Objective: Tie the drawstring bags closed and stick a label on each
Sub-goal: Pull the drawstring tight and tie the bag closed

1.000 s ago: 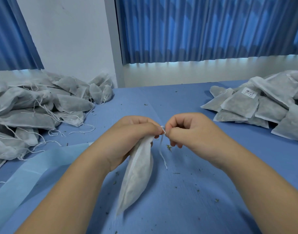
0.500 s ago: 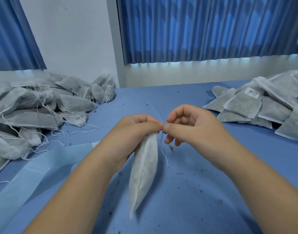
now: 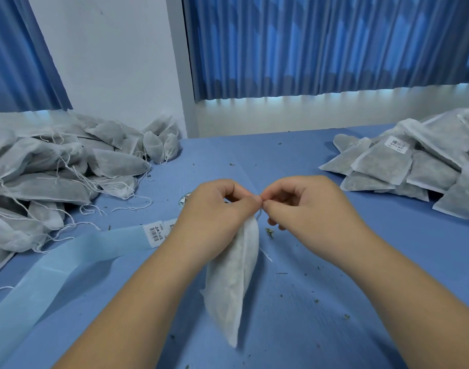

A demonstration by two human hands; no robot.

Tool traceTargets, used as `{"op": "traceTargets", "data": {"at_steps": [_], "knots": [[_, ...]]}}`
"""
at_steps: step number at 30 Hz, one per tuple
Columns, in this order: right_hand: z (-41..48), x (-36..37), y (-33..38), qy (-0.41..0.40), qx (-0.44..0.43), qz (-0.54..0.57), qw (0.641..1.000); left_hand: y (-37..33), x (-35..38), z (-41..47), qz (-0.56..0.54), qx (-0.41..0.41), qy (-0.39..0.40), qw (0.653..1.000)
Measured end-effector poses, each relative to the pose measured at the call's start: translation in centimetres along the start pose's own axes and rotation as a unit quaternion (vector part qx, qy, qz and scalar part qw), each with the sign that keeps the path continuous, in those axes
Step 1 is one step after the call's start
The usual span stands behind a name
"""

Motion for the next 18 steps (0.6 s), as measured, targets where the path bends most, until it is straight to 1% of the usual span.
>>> {"op": "traceTargets", "data": {"at_steps": [2,4,6,8,11,13,16,18], "knots": [[0.0,0.2,-0.3,0.015,0.015,-0.013,1.0,-0.3,0.0,-0.1,0.039,0.037,-0.042,0.998],[0.0,0.4,-0.5,0.031,0.037,-0.006,0.999,-0.7,0.3,-0.3,0.071,0.073,-0.063,0.993],[0.0,0.4,-0.8,0.047,0.06,0.018,0.997,-1.0,0.4,-0.4,0.088,0.097,-0.065,0.989],[0.0,0.4,-1.1,0.056,0.076,0.045,0.994,-1.0,0.4,-0.4,0.085,0.098,-0.058,0.99],[0.2,0.3,-1.2,0.049,0.082,0.091,0.991,-0.7,0.3,-0.3,0.057,0.066,-0.044,0.995],[0.2,0.3,-1.1,0.044,0.081,0.113,0.989,-0.4,0.4,-0.2,0.033,0.036,-0.021,0.999],[0.2,0.3,-1.0,0.046,0.073,0.131,0.988,0.3,0.6,-0.3,-0.038,-0.052,0.047,0.997],[0.3,0.2,-0.8,0.043,0.062,0.133,0.988,0.5,0.9,-0.6,-0.107,-0.108,0.095,0.984]]}}
Point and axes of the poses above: each hand's wrist, its own z-axis towards the middle knuckle, its own x-axis out of the palm, y = z × x, the point moved 6 cm from there along z, towards the middle knuckle, and after that the axes turned 9 degrees about -z, right-handed, at the moved point
